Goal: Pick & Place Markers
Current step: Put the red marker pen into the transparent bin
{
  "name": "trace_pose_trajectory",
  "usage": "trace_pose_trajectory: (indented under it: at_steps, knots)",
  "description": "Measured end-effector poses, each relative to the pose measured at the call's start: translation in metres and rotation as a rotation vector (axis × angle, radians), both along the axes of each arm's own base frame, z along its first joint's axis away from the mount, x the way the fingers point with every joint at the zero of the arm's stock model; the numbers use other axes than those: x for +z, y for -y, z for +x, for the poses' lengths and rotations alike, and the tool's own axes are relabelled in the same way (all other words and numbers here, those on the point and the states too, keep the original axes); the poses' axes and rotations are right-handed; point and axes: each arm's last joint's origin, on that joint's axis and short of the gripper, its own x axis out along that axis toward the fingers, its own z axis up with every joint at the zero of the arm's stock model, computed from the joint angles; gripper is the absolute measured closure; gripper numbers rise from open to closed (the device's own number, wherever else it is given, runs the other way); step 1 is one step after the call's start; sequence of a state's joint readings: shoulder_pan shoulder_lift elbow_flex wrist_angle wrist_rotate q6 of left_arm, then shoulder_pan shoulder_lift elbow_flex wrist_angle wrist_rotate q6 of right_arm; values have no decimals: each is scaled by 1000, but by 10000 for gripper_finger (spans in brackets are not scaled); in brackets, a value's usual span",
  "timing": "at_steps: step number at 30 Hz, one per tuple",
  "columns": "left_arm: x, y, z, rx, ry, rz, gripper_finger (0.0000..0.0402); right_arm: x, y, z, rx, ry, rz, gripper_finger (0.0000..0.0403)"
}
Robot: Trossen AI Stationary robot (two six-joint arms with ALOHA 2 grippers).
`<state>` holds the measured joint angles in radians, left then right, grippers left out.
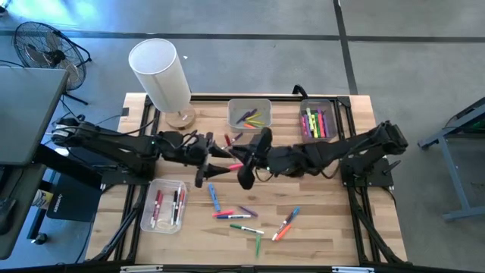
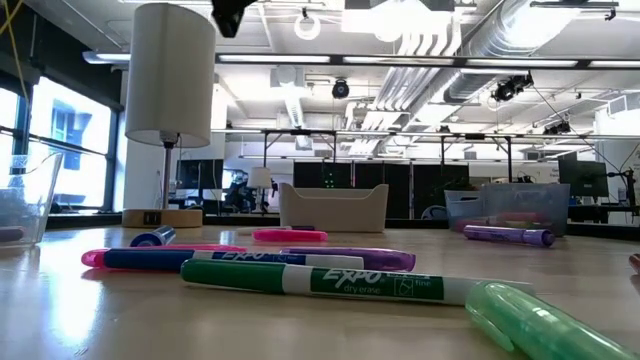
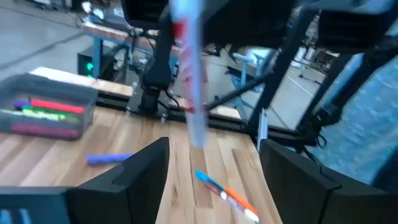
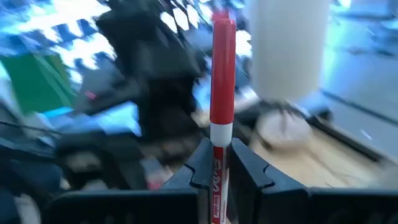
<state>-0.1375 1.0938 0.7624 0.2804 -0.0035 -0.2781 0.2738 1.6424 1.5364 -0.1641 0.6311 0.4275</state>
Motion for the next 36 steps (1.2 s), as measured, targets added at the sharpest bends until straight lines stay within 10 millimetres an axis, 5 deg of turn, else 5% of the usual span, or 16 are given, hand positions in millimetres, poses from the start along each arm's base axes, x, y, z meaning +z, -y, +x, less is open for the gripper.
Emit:
trace_pose_trajectory:
  at_steps: [14,19,25,36]
  knots:
    - [17,-1,14,104,41,20,158,7,11,6,102,27,-84,380]
    - [18,-2,14,119,46,19,220,7,13,6,114,27,-81,375]
    - [18,-2,14,119,46,18,365,7,16,7,131,22,-77,374]
    - [4,-6,2,241,-165,-68,373,2,22,6,24,-29,-100,269]
